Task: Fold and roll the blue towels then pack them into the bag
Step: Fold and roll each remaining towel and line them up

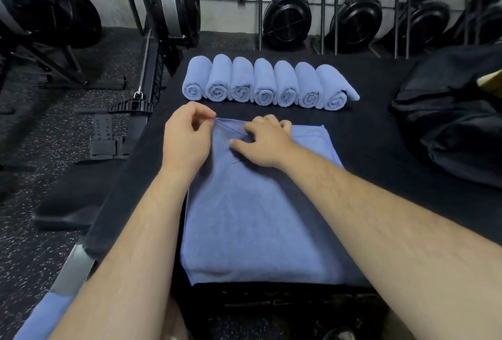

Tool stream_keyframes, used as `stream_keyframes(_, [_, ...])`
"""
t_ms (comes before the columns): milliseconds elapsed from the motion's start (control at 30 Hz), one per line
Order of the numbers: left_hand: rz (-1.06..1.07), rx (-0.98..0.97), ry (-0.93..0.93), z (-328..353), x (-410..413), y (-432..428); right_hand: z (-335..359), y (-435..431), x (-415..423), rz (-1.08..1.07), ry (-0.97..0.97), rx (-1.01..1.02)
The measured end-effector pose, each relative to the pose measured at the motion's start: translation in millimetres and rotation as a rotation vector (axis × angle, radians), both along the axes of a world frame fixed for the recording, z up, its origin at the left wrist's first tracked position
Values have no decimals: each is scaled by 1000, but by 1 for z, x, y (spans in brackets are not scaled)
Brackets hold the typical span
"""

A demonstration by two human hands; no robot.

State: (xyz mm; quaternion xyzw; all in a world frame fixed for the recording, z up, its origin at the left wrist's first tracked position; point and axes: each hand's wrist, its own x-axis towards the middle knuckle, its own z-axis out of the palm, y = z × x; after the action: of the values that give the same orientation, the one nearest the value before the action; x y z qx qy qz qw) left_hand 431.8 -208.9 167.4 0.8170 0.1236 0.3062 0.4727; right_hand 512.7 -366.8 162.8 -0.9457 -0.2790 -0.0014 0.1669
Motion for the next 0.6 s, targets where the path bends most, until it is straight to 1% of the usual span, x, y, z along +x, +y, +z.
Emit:
stream_keyframes(67, [27,79,1,-2,0,2,7,-25,13,-44,42,-40])
stream_keyframes(167, [75,132,23,-3,0,1,11,-64,27,-214,90,-94])
stream_keyframes(233, [90,142,36,-2,1,-4,10,-84,29,-357,147,-46])
stream_keyframes(300, [77,194,31,-2,2,-12,5,-98,24,-477,167,16])
stream_keyframes(400, [49,273,34,0,1,-26,-4,-106,13,-531,130,60])
stream_keyframes(467, [60,307,43,1,-2,-36,-8,-107,7,-492,150,188])
stream_keyframes(533, [44,329,22,2,-5,-48,-8,-107,-1,-440,190,392])
stream_keyframes(600, [-6,281,8,2,-9,-64,-3,-107,-13,-408,232,619])
